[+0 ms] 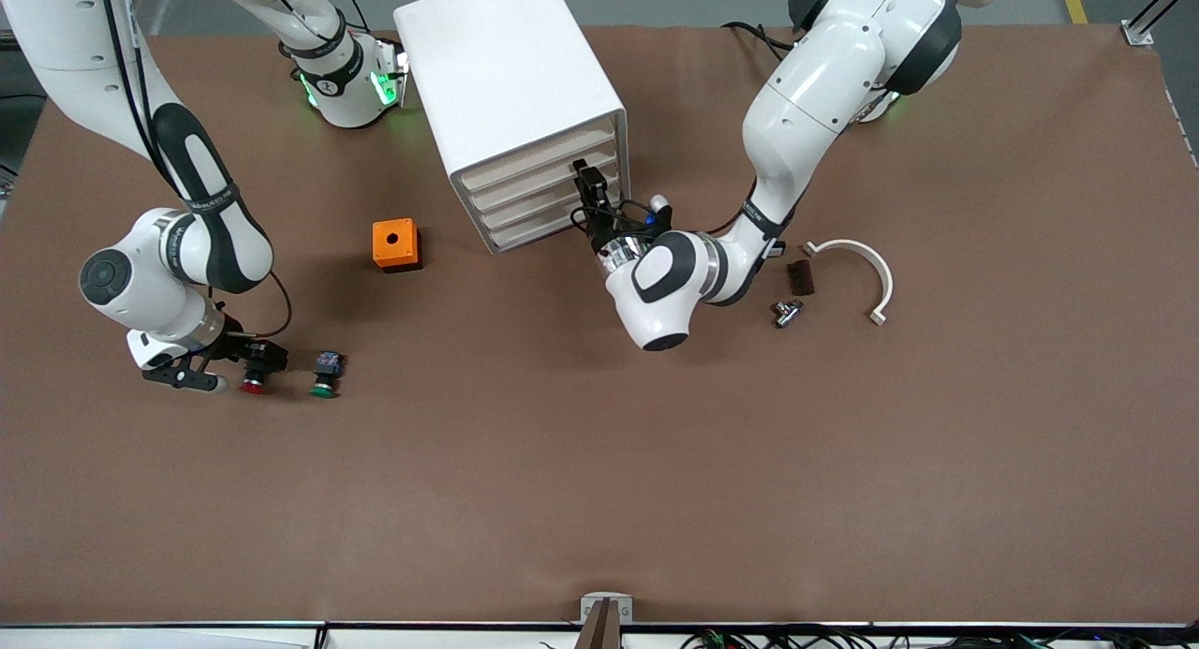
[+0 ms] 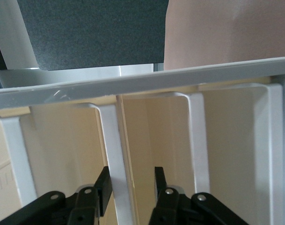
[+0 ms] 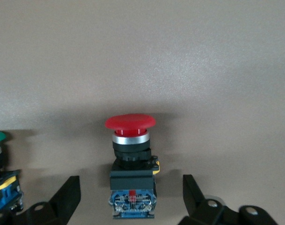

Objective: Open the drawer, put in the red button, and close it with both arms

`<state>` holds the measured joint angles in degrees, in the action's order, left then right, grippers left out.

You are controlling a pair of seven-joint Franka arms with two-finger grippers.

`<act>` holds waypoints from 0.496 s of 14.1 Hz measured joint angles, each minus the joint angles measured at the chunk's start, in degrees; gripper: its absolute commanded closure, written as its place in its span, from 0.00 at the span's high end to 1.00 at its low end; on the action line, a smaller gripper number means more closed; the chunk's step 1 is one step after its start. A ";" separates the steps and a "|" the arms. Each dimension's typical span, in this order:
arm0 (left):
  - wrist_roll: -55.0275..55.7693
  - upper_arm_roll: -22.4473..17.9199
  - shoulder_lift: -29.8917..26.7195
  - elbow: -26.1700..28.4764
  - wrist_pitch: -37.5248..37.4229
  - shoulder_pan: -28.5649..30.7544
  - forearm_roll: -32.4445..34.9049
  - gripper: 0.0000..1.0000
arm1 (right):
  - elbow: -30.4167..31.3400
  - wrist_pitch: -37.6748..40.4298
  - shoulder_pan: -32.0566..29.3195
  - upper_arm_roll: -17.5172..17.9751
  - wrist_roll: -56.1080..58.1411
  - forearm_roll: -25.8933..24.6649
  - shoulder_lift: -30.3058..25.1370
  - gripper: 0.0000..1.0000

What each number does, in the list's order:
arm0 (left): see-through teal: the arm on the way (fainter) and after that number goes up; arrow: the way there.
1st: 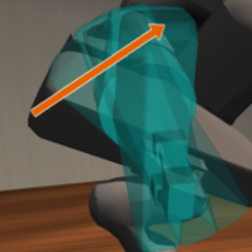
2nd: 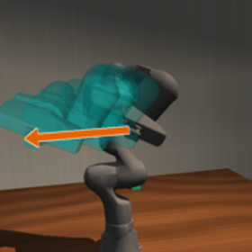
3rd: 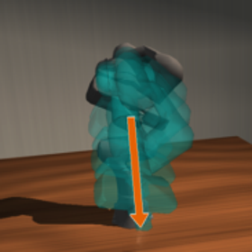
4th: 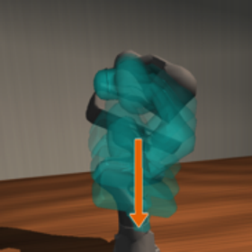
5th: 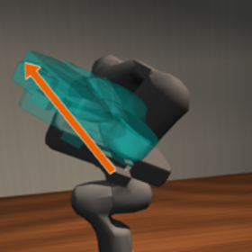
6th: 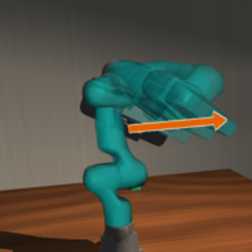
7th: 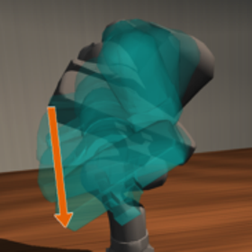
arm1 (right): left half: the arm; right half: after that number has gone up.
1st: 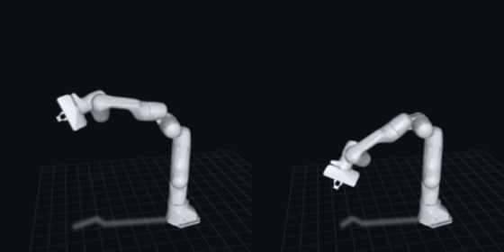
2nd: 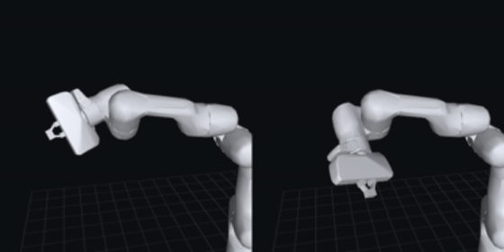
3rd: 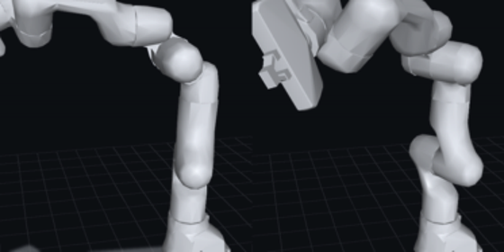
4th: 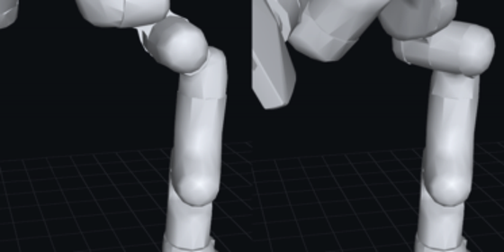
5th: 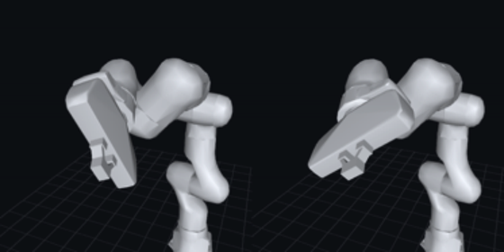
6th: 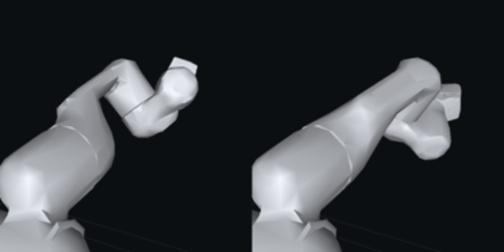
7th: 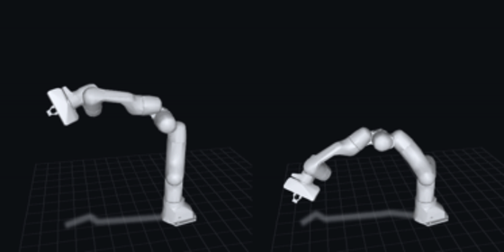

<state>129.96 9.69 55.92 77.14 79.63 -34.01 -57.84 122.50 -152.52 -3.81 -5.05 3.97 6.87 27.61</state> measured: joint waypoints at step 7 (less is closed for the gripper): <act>5.62 0.15 -0.01 -0.03 -0.09 -2.55 -0.20 0.13 | 0.44 0.04 0.54 -0.01 -0.58 0.04 0.01 0.00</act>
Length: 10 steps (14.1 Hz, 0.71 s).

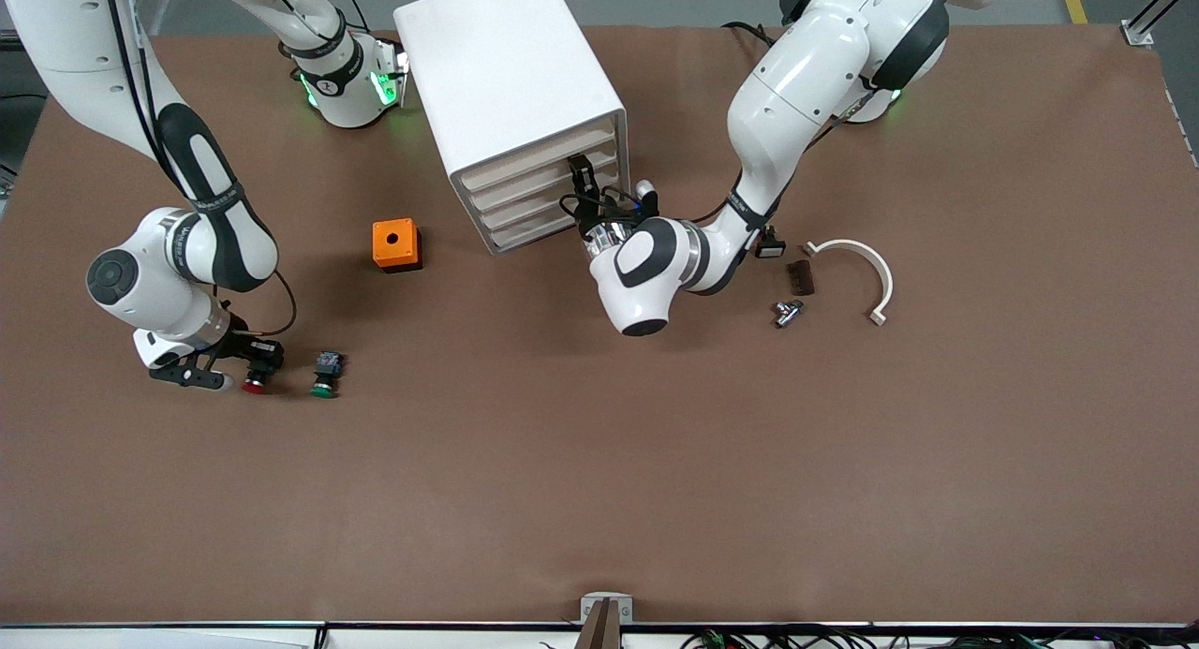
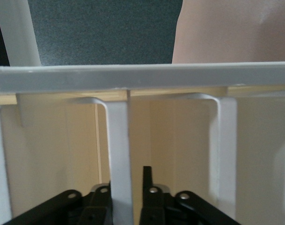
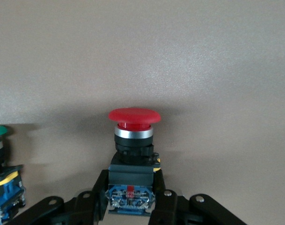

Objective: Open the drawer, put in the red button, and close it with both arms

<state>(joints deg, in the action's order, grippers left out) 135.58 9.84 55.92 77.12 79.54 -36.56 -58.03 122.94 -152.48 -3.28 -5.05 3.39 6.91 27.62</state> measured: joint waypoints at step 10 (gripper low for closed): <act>1.14 -0.40 -0.05 -0.52 -0.04 3.58 -0.60 0.08 | -1.71 17.93 7.31 0.11 -15.58 0.58 -10.69 0.00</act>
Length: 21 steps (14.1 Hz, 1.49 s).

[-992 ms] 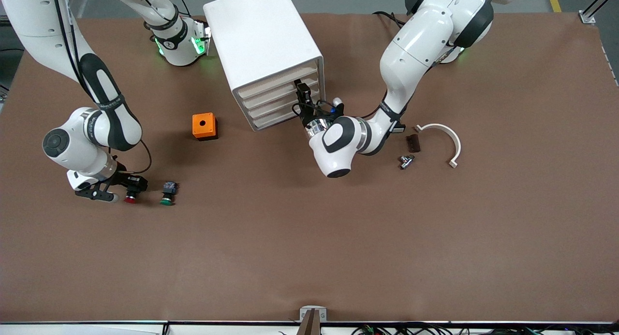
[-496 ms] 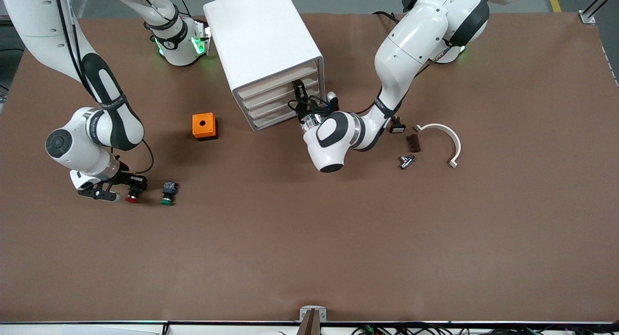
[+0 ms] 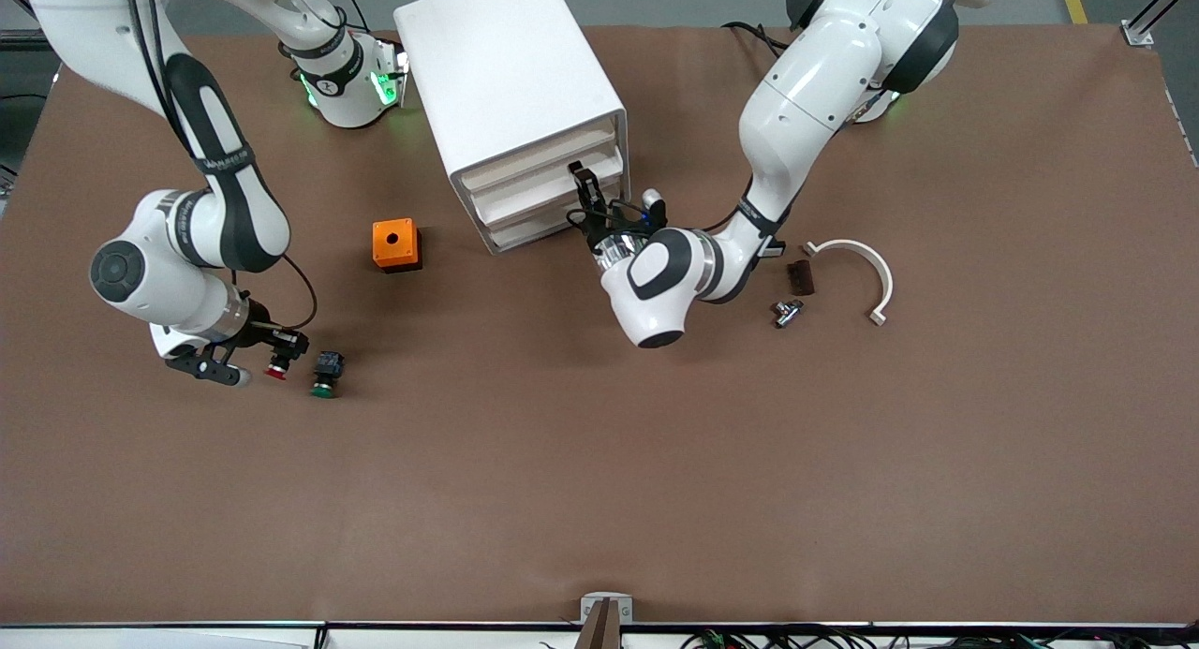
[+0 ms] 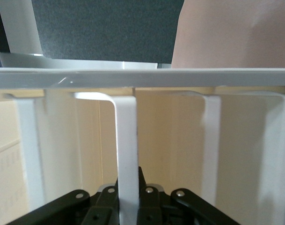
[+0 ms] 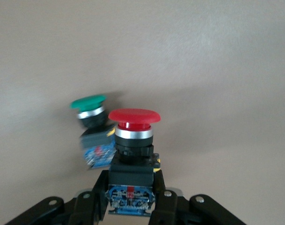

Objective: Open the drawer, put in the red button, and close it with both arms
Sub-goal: 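Carry the red button into the open drawer with the right gripper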

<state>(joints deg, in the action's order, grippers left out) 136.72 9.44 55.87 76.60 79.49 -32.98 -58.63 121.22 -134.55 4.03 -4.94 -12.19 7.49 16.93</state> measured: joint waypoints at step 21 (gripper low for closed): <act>-18.30 0.10 -0.19 -3.46 3.70 10.22 -1.26 1.00 | -2.36 6.80 41.55 0.62 -74.35 0.27 -13.44 0.00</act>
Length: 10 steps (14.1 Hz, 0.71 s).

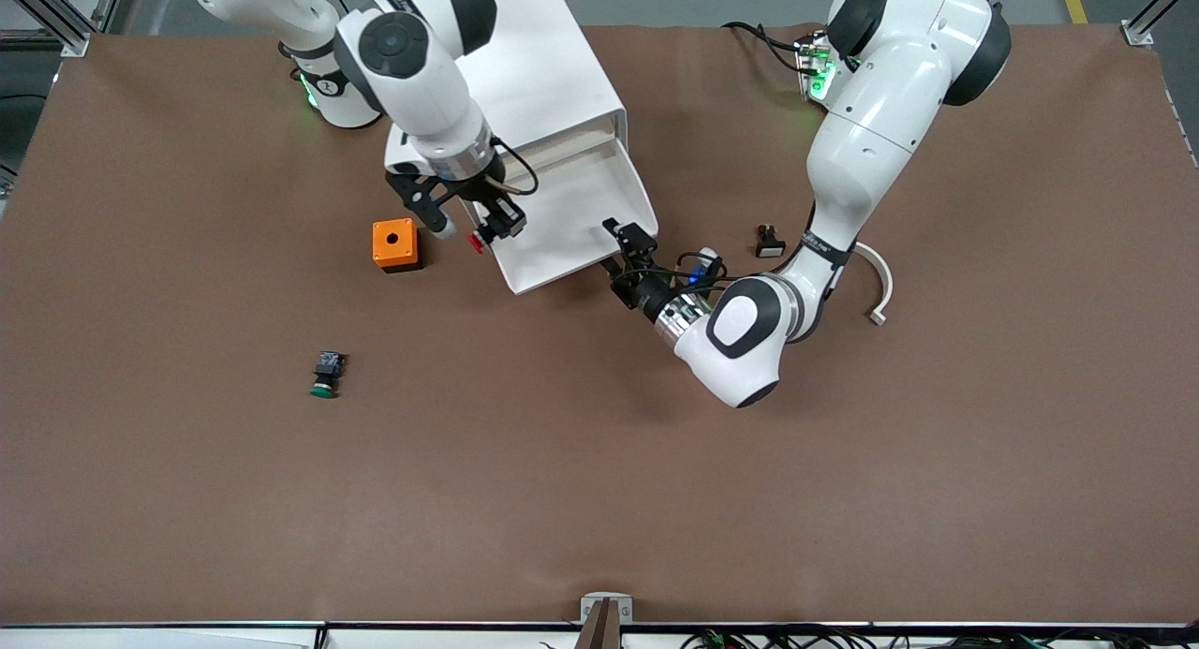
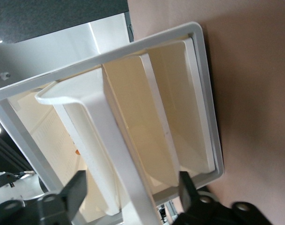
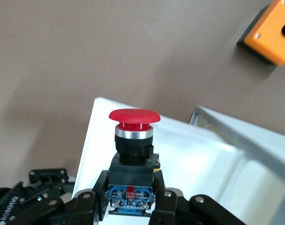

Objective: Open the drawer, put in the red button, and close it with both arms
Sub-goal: 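Carry the red button into the open drawer with the right gripper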

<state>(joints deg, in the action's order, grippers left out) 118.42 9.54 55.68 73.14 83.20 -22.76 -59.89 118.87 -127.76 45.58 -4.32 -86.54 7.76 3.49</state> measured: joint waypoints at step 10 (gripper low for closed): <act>-40.39 -2.49 -1.59 -6.47 0.32 3.06 1.91 1.00 | -5.06 -3.35 9.40 -0.09 -16.70 -2.63 8.98 0.00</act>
<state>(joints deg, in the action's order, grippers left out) 78.04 7.05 54.09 66.66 83.52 -19.71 -57.98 113.81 -131.10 54.98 -4.41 -103.23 5.13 12.46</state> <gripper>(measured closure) 0.000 0.586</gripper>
